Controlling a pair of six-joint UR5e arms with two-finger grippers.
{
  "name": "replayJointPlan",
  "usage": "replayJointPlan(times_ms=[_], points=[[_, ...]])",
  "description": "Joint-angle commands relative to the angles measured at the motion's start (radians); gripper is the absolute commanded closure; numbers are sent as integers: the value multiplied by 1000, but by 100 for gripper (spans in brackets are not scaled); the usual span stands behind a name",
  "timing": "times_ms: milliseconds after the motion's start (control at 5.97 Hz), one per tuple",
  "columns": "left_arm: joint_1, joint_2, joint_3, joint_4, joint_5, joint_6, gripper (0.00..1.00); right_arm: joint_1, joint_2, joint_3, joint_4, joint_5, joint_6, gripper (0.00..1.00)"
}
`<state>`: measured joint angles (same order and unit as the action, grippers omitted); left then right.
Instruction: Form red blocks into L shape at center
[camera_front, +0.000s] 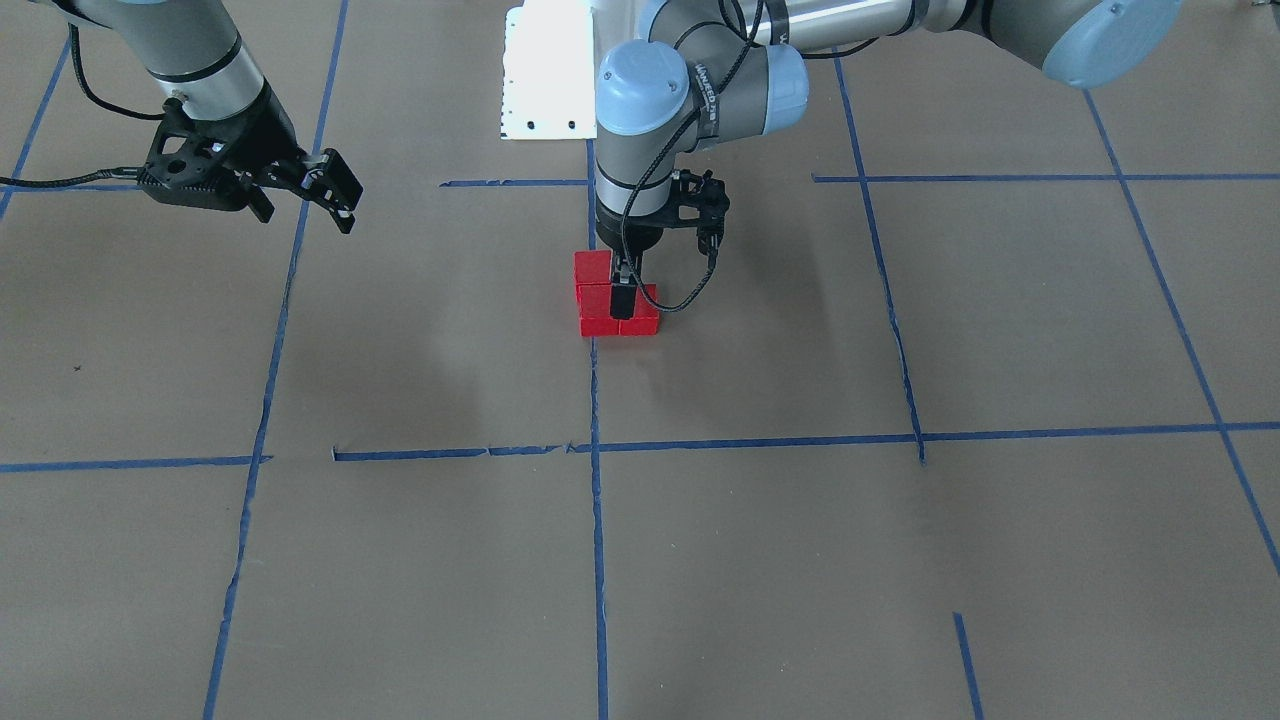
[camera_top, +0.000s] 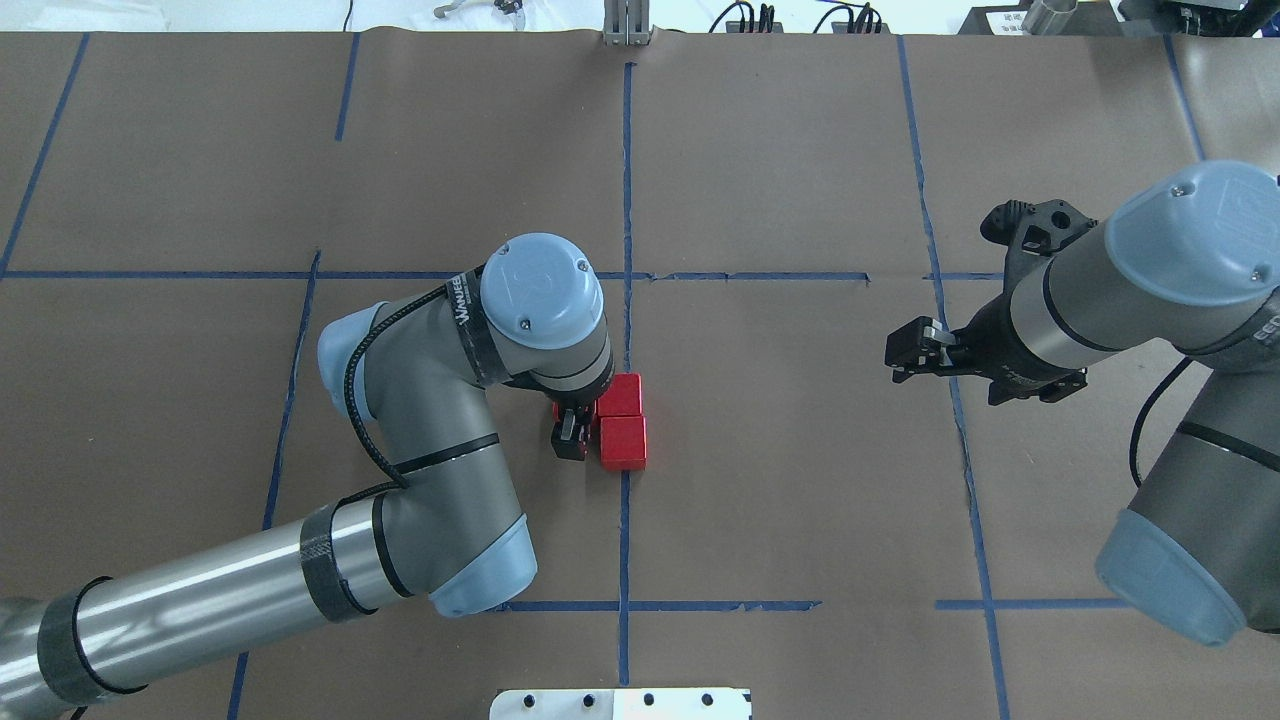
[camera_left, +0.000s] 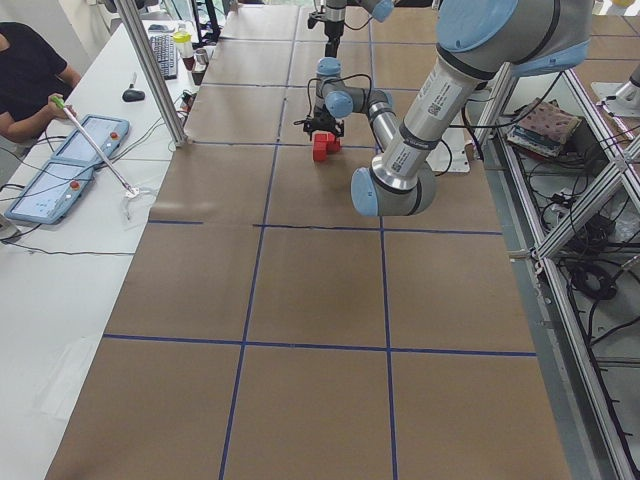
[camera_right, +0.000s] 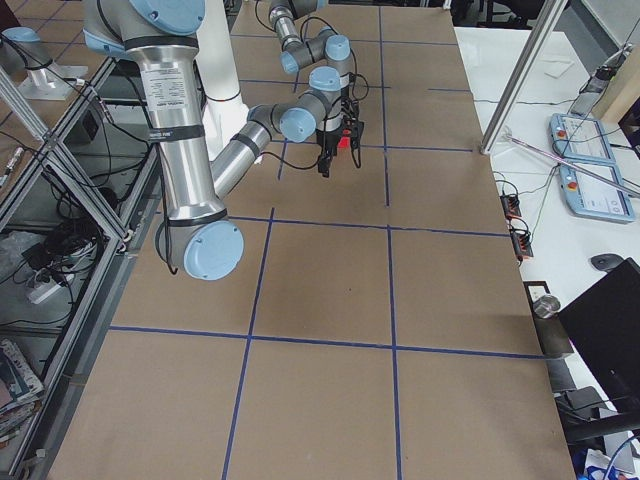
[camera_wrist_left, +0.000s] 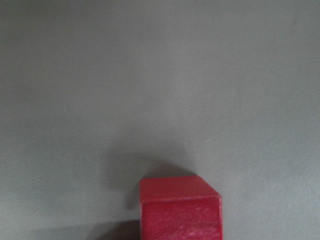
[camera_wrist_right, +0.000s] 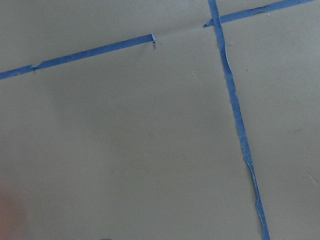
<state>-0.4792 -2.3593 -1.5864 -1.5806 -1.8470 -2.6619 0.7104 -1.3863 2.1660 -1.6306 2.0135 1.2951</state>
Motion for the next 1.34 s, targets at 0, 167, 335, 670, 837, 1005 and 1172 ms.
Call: replayJointPlan(times_ms=[0,167,335,670,837,1005,1172], points=[[-68,34,-91,56,-90,165,0,81,-13,-6,-3,87,-14,0],[-100,93,-169,59,-127,301,0,142,-25,-11,-6,141,-37,0],[-145,164,-252,59,-170,435,0,214,-33,-41,-9,181,-103,0],[-203,260,-302,45,-198,810,0,353,-71,-72,-9,252,-285,0],[-255,312,-303,44,-201,996,0,392,-104,-72,-9,289,-357,0],[-325,407,-392,51,-265,1160,0,405,-118,-77,-9,292,-420,0],[-391,476,-433,53,-321,1282,0,452,-154,-78,-11,307,-532,0]])
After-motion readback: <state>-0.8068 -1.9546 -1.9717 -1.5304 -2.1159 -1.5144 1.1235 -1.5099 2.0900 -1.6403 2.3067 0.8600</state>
